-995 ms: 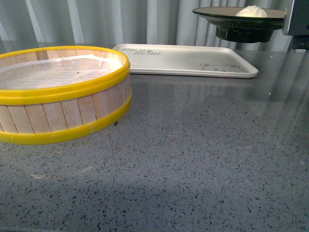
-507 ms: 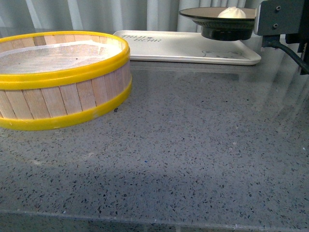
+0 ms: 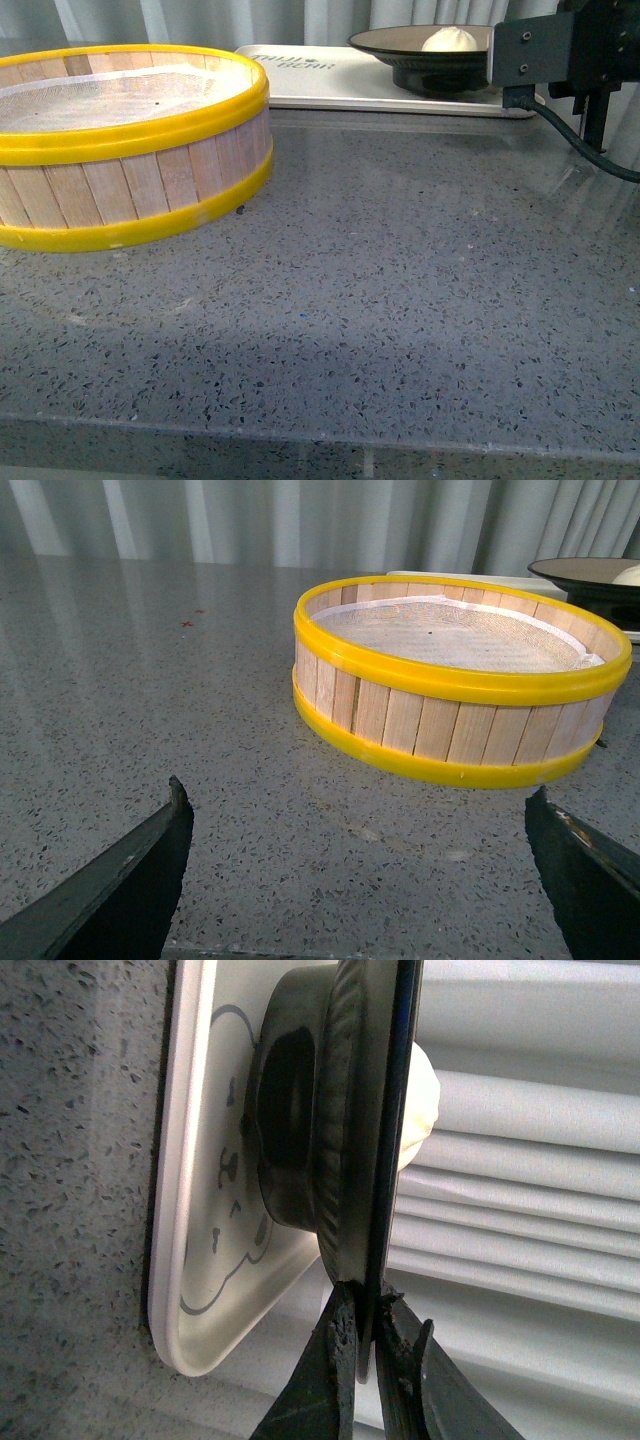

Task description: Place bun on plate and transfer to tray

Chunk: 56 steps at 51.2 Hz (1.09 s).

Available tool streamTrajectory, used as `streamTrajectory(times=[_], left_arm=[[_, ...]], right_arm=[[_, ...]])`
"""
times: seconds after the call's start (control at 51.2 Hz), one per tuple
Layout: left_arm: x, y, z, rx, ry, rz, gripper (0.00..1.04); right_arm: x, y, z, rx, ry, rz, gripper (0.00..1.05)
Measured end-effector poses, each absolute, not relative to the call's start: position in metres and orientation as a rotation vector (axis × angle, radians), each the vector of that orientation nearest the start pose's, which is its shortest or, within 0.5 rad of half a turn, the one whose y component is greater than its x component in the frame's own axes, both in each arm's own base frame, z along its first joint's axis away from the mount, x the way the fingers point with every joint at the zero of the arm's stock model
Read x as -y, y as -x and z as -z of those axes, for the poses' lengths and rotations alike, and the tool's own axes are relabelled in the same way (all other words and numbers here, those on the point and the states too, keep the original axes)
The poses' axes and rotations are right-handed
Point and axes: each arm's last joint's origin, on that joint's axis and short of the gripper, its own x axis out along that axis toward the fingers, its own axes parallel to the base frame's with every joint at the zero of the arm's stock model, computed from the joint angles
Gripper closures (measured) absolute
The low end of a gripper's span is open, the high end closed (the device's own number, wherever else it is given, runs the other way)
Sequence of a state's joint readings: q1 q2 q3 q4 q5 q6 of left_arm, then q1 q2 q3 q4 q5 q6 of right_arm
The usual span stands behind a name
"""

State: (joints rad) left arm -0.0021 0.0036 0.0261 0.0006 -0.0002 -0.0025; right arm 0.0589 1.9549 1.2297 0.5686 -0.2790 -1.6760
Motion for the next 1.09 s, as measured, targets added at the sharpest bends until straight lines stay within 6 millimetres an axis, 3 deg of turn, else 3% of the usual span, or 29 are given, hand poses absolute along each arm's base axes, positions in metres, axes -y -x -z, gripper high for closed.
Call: streamTrajectory(times=[1.093], left_arm=[[0.0002, -0.0963, -0.1722, 0.023, 0.003, 0.002, 0.07]], right_arm=[[-0.0321, -0.4389, -0.2133, 0.126, 1.614, -0.350, 1.02]])
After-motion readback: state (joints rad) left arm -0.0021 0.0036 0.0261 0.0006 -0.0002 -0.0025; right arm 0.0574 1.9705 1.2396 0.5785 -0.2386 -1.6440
